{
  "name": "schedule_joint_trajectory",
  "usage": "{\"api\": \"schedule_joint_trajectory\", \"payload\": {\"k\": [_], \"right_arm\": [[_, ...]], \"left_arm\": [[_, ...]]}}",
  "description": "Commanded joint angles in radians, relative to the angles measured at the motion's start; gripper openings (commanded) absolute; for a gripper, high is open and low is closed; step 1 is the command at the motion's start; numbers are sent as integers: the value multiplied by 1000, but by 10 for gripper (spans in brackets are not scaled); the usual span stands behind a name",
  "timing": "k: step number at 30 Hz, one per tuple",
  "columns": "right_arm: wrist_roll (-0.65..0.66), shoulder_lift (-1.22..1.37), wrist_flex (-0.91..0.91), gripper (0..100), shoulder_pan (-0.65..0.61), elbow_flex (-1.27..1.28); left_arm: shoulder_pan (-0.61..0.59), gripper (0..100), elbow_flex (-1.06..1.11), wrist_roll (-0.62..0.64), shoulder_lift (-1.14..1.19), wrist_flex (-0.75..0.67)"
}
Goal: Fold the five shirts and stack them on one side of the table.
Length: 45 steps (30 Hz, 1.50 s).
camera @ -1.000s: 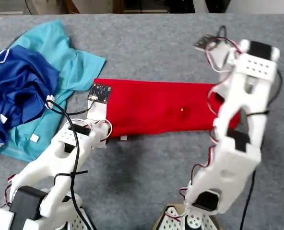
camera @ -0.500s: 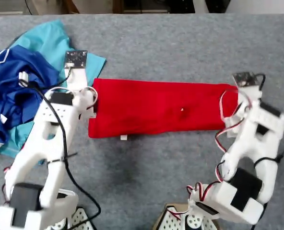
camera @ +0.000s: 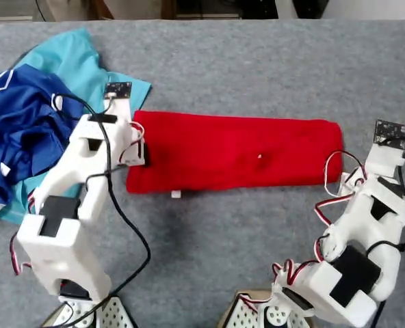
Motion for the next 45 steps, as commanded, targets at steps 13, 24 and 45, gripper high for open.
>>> {"api": "schedule_joint_trajectory", "payload": {"k": [13, 24, 45], "right_arm": [[-9, -22, -18, 2, 10, -22], [-11, -22, -18, 2, 12, -22], [-169, -22, -112, 2, 116, -30]], "left_arm": [[-44, 112, -175, 0, 105, 89], [-43, 19, -167, 0, 105, 129], [204, 18, -500, -118, -154, 520]]}}
